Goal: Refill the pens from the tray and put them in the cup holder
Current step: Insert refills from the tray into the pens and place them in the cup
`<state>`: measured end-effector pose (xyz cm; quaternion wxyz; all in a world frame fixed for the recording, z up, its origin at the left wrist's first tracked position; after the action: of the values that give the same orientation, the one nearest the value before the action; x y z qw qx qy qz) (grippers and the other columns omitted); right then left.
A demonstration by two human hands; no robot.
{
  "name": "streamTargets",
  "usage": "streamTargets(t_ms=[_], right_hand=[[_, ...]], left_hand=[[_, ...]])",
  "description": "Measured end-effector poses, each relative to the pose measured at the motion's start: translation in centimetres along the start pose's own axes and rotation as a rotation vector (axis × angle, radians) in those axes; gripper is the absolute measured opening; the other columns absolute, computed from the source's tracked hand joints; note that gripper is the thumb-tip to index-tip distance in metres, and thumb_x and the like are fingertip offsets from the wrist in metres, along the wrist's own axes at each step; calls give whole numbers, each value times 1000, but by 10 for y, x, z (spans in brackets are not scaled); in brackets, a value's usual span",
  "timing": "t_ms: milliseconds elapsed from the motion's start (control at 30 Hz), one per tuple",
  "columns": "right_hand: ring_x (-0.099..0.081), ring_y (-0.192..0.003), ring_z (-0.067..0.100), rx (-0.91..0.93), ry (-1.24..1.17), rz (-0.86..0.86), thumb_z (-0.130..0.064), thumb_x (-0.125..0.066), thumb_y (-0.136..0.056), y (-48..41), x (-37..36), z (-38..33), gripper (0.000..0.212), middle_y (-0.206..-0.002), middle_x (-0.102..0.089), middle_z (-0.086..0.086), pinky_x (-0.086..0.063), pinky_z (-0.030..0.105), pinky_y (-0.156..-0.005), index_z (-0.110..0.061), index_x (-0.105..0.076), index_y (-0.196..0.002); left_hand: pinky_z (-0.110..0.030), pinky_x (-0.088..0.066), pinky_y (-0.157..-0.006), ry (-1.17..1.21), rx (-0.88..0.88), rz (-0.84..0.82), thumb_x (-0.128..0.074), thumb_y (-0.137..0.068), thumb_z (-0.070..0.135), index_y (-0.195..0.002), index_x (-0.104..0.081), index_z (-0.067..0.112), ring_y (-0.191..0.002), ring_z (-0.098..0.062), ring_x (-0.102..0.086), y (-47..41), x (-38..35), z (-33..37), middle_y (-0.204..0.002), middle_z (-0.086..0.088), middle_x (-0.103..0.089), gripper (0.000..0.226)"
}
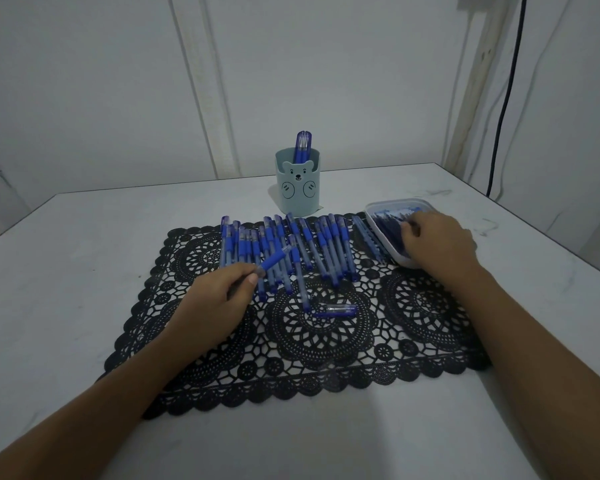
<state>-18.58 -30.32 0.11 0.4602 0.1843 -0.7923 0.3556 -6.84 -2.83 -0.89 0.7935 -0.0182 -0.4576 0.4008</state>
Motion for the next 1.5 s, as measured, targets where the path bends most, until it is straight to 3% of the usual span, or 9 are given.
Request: streamTargets(t_ms=[133,367,600,733,900,1133,1267,1400,1500], right_hand=[[-54,-86,28,-93,29,-161,-27,-48,-91,-5,-4,7,26,-94,-63,10,-44,36,-73,-11,-67,-99],[-56,-85,27,-124,20,-242,-26,-57,-87,-14,-6,7,24,-95,-65,12,-42,31,-65,-7,-69,-96],[-50,-74,24,-170,30,-256,-24,-58,-86,-14,-7,6,20,-77,-54,8,-38,31,-63,-5,-65,-87],[-47,-77,23,-193,54,-242,-15,-54,-86,-13,-7,3,9,-82,-52,8,-36,30,-64,-6,-56,-85],[-53,-83,26,-174,5,-171,-23,-53,-90,-10,-6,4,22,-89,-59,11,-29,26,-57,-5,-65,-92],[-57,-95,23,-141,-312,123,-23,-52,-92,-5,11,-7,27,-104,-66,12,-33,22,-72,-4,-66,-105],[-50,-77,10,9,-570,256,-21,-52,-93,11,21,-30,20,-87,-60,2,-31,10,-65,-4,-60,-101],[-63,-67,2,107,-903,105,-21,-49,-94,34,18,-60,7,-75,-64,-5,-50,16,-65,-19,-52,-87],[-69,-70,17,36,-1253,-77,-16,-45,-95,47,16,-74,10,-75,-67,5,-57,27,-66,-18,-50,-87]], left_hand=[[-14,-32,-42,0,4,-11,-49,-92,11,-103,-64,17,-48,-6,-45,0,0,-2,-59,0,-56,19],[-14,-31,-41,19,-3,-24,-49,-93,12,-100,-61,22,-47,-7,-44,1,0,-2,-60,-3,-57,18],[-15,-31,-41,27,-21,-30,-49,-93,11,-96,-57,28,-49,-10,-44,1,0,-2,-62,-7,-60,19],[-16,-31,-42,24,-24,-34,-49,-93,11,-95,-57,29,-49,-10,-44,1,0,-1,-61,-3,-58,19],[-15,-32,-42,14,-15,-37,-49,-93,12,-98,-59,27,-48,-8,-44,2,0,-2,-64,-2,-61,19],[-14,-34,-42,8,-9,-36,-49,-93,13,-99,-60,25,-49,-6,-46,1,0,-2,-65,1,-60,18],[-14,-35,-44,-2,-10,-37,-49,-93,12,-100,-62,22,-49,-4,-46,1,-1,-1,-65,2,-59,18],[-14,-36,-45,-8,-16,-34,-49,-92,12,-99,-61,24,-49,-3,-46,2,0,0,-64,5,-58,17],[-16,-37,-46,-2,-21,-34,-49,-92,12,-97,-59,26,-50,-4,-46,3,1,1,-63,4,-58,18]])
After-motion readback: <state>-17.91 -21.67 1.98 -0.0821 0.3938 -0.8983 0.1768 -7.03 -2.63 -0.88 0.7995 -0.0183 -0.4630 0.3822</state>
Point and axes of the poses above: each hand's wrist, its own y-axis away from the middle knuckle, its own x-axis out of the back of the hand, z = x × y, the point moved 2 cm from there along -y, towards the middle knuckle
